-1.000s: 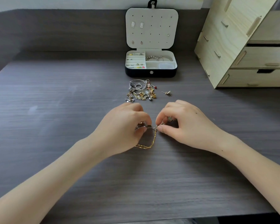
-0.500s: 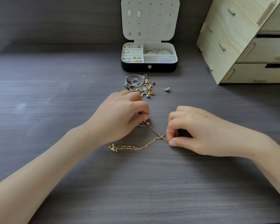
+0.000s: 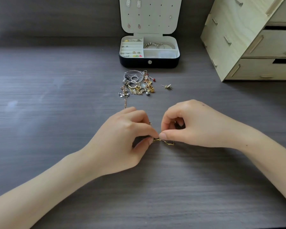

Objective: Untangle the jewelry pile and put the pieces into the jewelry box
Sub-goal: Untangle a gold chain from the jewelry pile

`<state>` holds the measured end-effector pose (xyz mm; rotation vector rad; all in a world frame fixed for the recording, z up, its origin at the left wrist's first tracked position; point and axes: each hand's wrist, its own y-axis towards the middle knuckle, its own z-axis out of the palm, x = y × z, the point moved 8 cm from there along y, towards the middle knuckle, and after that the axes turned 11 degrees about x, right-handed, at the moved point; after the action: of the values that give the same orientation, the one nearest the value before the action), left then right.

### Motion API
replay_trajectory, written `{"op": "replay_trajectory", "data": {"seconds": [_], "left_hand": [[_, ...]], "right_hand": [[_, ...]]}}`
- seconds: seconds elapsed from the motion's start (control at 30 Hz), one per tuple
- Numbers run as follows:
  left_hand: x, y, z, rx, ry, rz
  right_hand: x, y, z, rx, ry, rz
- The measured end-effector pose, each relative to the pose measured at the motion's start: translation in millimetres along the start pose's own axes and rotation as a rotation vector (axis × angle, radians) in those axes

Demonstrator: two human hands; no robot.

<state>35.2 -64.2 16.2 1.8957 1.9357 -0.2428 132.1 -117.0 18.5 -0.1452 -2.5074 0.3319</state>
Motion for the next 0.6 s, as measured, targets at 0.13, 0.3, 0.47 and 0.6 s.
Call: {"op": "replay_trajectory", "data": {"seconds": [0.13, 0.3, 0.47, 0.6], "left_hand": [[-2.5, -3.0, 0.8, -0.007, -0.023, 0.058], [-5.4, -2.4, 1.8, 0.004, 0.022, 0.092], [-9.8, -2.2, 4.0, 0.028, 0.025, 0.131], [-11.2, -1.0, 6.6, 0.066, 0.036, 0.148]], "right_hand": [[-4.0, 3.5, 0.8, 0.009, 0.009, 0.033], [-8.4, -1.9, -0.3, 0.003, 0.064, 0.042], [-7.0, -1.3, -2.6, -0.013, -0.041, 0.014], [1.4, 0.1, -0.1, 0.010, -0.083, -0.066]]}}
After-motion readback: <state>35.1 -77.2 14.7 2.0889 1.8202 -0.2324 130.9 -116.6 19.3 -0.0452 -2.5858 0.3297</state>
